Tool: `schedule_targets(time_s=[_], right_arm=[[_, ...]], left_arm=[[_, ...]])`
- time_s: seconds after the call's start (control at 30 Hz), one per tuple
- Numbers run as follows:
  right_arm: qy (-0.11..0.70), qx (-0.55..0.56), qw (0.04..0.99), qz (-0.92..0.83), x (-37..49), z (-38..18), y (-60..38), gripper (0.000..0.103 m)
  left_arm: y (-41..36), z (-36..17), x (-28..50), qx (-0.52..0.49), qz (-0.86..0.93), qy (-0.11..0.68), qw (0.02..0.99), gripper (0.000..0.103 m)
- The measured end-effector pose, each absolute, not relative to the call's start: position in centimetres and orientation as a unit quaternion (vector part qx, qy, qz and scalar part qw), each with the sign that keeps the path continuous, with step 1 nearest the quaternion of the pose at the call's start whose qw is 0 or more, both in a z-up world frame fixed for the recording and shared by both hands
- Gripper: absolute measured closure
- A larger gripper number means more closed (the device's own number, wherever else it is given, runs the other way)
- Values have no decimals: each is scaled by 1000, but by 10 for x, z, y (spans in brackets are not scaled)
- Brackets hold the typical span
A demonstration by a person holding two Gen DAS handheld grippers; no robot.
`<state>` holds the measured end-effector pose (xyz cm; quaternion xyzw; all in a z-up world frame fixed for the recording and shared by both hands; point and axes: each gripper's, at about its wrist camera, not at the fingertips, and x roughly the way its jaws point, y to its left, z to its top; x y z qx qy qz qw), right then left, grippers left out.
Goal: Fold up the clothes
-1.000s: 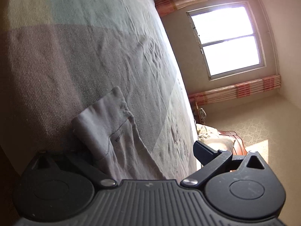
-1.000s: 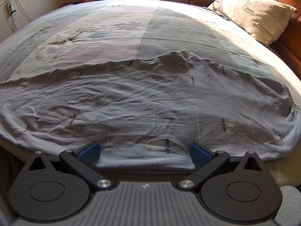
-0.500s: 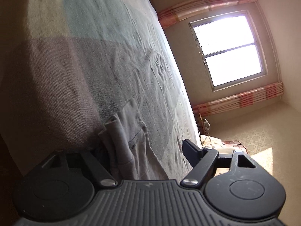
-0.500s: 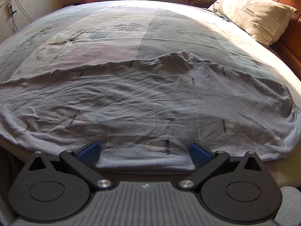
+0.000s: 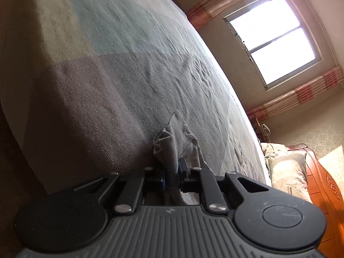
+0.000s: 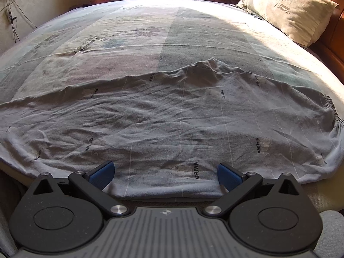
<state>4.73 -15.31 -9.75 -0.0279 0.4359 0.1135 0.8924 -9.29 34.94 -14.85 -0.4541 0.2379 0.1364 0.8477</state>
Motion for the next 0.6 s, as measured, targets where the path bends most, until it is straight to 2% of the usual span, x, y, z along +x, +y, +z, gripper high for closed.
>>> schedule_targets(time_s=[0.13,0.27,0.6], right_arm=[[431,39,881,191,61,-65,-136,0],[457,117,831,294,84,-48,-99,0],[543,255,662,450,115,-72,31,0]], left_arm=[[339,-130,-88,-402,141,249,870,92],[335,-109,-87,-395,125,232,880,92],[315,-88,-87,-362,106,215,901,92]])
